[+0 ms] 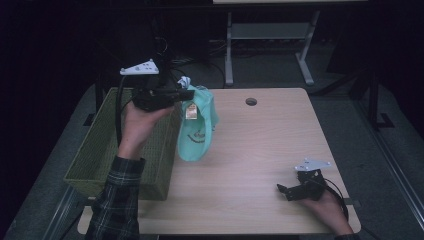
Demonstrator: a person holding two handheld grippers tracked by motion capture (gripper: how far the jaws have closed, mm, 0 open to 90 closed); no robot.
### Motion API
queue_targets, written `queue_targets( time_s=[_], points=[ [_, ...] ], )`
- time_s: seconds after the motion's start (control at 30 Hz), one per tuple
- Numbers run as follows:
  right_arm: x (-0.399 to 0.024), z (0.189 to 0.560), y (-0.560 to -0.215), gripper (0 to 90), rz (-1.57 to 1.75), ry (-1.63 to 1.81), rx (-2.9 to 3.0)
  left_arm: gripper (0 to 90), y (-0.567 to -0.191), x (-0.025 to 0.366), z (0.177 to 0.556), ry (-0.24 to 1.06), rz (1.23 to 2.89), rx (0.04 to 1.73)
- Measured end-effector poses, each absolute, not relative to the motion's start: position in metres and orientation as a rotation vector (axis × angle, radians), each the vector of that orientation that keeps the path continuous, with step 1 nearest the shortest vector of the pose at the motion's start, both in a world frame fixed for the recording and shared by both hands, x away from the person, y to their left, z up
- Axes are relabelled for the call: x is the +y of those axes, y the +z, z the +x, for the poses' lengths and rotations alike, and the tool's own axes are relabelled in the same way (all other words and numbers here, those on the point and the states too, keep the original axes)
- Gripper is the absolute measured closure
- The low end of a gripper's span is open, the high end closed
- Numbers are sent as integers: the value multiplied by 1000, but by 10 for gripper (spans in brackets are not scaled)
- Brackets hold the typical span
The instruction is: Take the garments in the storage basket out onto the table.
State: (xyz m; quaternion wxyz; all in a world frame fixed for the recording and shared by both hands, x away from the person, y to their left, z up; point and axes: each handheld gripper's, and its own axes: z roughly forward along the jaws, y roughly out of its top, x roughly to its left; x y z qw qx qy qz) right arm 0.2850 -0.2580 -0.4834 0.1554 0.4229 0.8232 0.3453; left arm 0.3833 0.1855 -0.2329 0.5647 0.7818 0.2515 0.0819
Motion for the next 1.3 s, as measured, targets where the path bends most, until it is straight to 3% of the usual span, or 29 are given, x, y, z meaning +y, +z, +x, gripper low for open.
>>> queue_targets(
  time_s=[1.3],
  points=[
    [-258,285,-483,0,1211,989,2358,864,-322,70,386,21,2061,496]
  ],
)
